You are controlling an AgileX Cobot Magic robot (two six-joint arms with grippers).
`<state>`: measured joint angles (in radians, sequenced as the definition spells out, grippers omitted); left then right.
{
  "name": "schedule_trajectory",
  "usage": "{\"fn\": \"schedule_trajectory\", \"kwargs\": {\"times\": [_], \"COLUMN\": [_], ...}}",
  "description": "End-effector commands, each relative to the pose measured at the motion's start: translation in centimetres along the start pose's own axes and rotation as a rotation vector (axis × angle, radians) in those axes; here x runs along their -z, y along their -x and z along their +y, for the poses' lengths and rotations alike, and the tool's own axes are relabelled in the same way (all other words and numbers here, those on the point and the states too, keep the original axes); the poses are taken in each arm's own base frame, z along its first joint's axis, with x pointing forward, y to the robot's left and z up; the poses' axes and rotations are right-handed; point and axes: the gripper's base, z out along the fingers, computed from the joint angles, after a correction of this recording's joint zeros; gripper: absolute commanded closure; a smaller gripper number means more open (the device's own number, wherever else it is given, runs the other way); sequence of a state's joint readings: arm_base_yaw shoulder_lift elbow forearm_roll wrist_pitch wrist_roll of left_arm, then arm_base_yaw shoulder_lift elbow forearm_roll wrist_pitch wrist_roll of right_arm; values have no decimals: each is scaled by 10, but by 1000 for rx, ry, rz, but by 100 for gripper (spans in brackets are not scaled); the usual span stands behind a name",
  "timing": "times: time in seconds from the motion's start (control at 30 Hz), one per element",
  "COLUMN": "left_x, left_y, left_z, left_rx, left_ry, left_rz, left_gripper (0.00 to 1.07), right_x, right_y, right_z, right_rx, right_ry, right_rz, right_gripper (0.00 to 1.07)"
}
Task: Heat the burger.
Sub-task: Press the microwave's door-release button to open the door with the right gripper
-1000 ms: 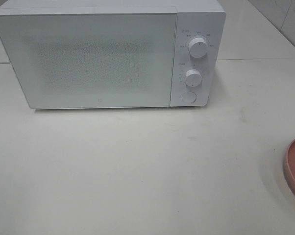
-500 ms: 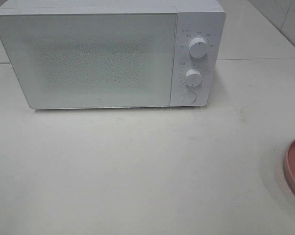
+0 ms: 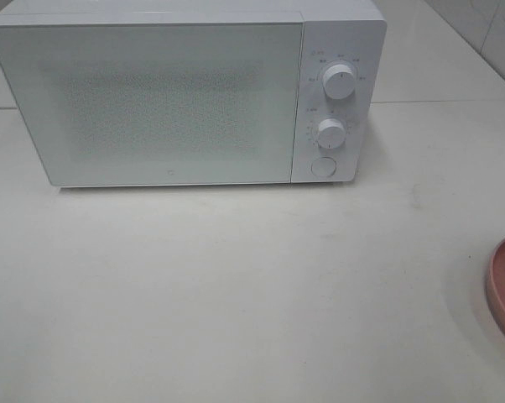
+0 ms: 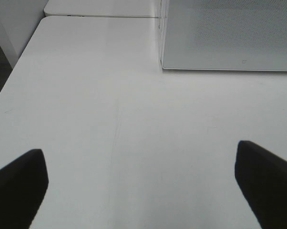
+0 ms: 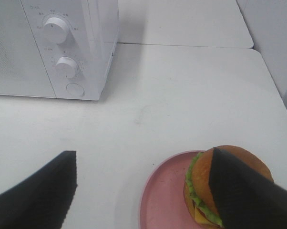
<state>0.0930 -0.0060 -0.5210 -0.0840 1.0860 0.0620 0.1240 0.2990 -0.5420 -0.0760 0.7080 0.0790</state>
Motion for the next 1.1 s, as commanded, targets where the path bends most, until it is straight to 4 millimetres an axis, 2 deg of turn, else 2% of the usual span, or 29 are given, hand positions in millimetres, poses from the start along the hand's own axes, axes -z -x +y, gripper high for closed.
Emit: {"fn": "schedule_trajectory", "kwargs": {"times": [0.03,0.33,0.53,0.6,1.1], "left_x": [2,2,2,2,2], "left_y": [-1,-1,-1,-1,-1], "left_z": [-1,-1,-1,-1,-1], "left_rx": [-1,-1,-1,-1,-1], "left_ry": [-4,-4,-4,-4,-4], "left_rz": [-28,-28,-28,-28,-28], "left_gripper": [7,7,7,7,7], "right_x": [-10,-43,-56,-72,-123], "right_y": [8,21,25,29,38], "right_z": [0,3,4,6,10], "right_rx": [3,12,12,11,13], "right_ry": [-5,3,7,11,32], "right_rz": [-17,26,32,38,15], "right_gripper": [32,32,32,32,32]}}
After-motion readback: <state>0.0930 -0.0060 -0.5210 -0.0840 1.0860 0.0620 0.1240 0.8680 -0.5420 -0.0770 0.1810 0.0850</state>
